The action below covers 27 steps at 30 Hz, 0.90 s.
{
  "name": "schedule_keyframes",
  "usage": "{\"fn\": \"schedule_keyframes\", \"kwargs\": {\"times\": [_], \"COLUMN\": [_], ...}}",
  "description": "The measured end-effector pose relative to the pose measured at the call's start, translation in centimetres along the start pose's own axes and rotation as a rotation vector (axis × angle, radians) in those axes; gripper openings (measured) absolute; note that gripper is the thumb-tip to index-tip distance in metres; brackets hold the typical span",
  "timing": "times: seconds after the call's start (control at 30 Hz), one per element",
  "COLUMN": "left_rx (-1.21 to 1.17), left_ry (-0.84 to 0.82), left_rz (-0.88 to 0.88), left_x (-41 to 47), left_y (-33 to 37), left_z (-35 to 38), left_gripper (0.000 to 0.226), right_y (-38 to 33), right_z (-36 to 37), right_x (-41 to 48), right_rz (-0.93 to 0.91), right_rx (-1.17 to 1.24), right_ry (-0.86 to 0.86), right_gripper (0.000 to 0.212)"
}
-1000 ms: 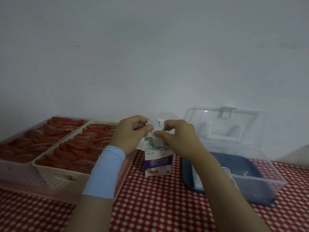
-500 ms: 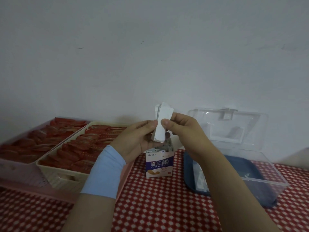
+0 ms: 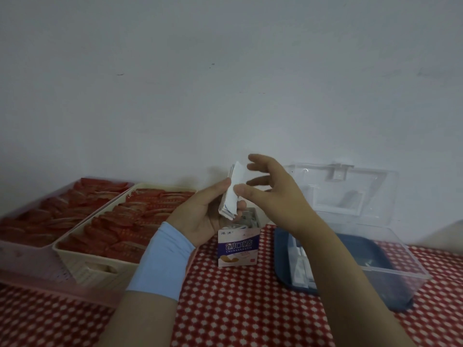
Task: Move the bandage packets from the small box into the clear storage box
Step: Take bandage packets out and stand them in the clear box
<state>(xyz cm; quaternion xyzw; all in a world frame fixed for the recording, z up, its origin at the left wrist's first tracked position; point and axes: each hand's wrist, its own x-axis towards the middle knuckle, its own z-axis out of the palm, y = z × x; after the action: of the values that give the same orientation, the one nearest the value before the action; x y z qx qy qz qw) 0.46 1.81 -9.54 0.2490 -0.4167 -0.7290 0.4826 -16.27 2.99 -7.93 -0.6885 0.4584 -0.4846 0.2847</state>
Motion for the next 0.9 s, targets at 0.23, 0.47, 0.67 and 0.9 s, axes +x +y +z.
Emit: {"fn": "schedule_keyframes", "kwargs": {"times": [0.23,0.47,0.67,0.9], "left_rx": [-0.020,0.052,0.043,0.123], "left_ry": [0.028,-0.014,-0.050,-0.116], "left_rz": [-0.027,0.037,0.058,0.055], "left_x": [0.2,0.4,0.2,-0.3], "left_y": [0.0,-0.3,-0.3,-0.1], "left_z": [-0.3,-0.4,-0.4,-0.8], "left_gripper": [0.029,0.034,0.027,0.016], "right_y": [-1.2,-0.8,-0.5,-1.0], "right_z": [0.5,1.0,1.3,0.0], "right_x": [-1.0,-0.9,-0.7,-0.9], "right_rz": [-0.210,-0.280,-0.278,-0.065], "right_rx": [-0.242,-0.283,-0.249,0.088], "right_ry": [-0.188,-0.129,-0.125,-0.241], "right_gripper": [0.055,0.049,0.045,0.016]}}
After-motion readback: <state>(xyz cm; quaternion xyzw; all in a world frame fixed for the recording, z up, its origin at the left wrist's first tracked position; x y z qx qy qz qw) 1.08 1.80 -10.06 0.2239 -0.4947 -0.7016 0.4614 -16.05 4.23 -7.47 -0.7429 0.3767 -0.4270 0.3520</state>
